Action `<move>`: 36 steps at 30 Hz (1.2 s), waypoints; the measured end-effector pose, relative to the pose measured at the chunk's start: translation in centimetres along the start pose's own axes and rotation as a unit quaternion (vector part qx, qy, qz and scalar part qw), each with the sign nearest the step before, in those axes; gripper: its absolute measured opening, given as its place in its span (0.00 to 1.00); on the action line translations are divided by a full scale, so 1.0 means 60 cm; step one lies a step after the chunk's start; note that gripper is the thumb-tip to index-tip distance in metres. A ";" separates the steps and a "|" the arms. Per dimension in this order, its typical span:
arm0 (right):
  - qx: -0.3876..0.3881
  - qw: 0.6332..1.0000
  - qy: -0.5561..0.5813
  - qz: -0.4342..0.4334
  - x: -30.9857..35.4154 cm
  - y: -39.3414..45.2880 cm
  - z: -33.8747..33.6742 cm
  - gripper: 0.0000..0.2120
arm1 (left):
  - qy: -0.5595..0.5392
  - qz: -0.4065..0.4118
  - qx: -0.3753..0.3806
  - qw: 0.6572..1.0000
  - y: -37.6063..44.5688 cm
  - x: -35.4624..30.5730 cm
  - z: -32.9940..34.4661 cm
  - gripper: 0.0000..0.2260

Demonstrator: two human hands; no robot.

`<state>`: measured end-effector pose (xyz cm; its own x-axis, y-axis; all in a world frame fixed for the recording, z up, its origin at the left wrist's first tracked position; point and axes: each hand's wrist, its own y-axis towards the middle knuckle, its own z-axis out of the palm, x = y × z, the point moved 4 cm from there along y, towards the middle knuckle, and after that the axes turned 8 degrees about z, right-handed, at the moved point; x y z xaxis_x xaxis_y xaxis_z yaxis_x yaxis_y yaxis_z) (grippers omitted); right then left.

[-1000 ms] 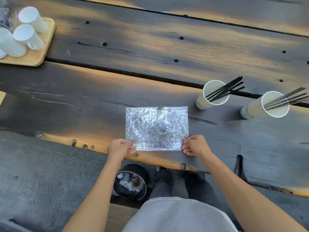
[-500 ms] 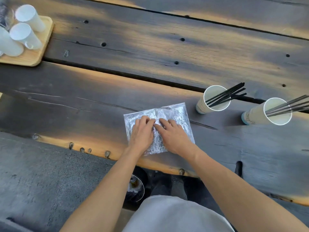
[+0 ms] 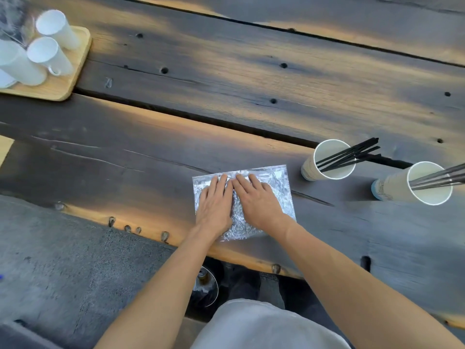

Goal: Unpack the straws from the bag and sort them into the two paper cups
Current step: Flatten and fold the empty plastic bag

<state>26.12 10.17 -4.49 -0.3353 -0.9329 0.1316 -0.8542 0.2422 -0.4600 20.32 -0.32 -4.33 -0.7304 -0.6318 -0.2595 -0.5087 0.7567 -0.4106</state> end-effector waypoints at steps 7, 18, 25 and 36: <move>0.023 0.998 -0.012 0.056 -0.063 0.008 0.003 0.38 | -0.036 -0.075 0.031 0.996 0.005 0.039 0.000 0.48; 0.028 0.990 0.028 0.136 -0.108 0.005 -0.004 0.34 | -0.036 -0.143 0.065 0.987 -0.008 0.081 0.008 0.55; 0.016 0.996 0.009 0.088 -0.098 0.026 -0.008 0.38 | -0.063 -0.201 0.074 0.975 -0.049 0.080 0.024 0.51; -0.083 0.991 0.097 0.034 -0.078 0.047 -0.050 0.32 | -0.026 -0.103 -0.140 0.984 -0.016 0.034 -0.035 0.18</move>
<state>24.07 16.01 -3.75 -0.4514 -0.8477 0.2786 -0.8748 0.3587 -0.3257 18.36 -1.95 -2.64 -0.5777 -0.7790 -0.2437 -0.7545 0.6235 -0.2046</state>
